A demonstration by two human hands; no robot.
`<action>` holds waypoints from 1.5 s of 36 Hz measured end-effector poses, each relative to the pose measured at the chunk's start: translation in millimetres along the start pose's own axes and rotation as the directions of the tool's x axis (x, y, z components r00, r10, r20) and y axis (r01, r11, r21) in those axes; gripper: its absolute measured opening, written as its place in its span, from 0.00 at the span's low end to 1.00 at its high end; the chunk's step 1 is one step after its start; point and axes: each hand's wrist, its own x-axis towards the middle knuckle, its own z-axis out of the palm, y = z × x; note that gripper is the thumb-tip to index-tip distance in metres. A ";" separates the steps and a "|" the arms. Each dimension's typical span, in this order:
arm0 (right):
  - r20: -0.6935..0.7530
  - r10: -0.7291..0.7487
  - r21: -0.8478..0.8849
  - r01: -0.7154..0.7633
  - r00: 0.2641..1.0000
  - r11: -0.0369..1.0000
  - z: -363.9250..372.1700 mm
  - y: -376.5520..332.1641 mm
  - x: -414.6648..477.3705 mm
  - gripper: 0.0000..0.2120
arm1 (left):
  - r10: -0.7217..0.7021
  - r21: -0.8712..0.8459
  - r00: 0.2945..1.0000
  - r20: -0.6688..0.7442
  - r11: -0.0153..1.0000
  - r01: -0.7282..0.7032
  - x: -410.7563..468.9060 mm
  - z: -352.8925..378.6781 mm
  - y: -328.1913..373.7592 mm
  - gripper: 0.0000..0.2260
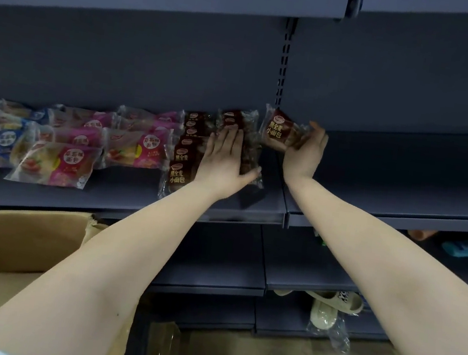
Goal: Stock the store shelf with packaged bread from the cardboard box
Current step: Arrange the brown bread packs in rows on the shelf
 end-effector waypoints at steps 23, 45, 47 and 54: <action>0.030 0.110 -0.098 -0.107 0.993 0.989 38.4 57.8 56.4 0.19 | -0.088 0.042 0.986 0.145 0.996 0.082 35.0 33.1 10.8 0.40; -0.107 0.301 0.043 -0.298 0.948 0.954 102.2 70.0 103.4 0.21 | -0.067 0.043 0.991 0.115 0.997 0.062 37.5 44.0 8.1 0.39; -0.111 0.310 0.072 -0.303 0.944 0.950 101.6 73.6 104.7 0.19 | -0.063 0.039 0.992 0.113 0.998 0.058 36.7 44.6 7.8 0.39; -0.081 0.263 0.151 -0.249 0.961 0.957 93.7 76.5 103.8 0.10 | -0.070 0.031 0.990 0.121 0.997 0.066 38.6 44.6 6.7 0.39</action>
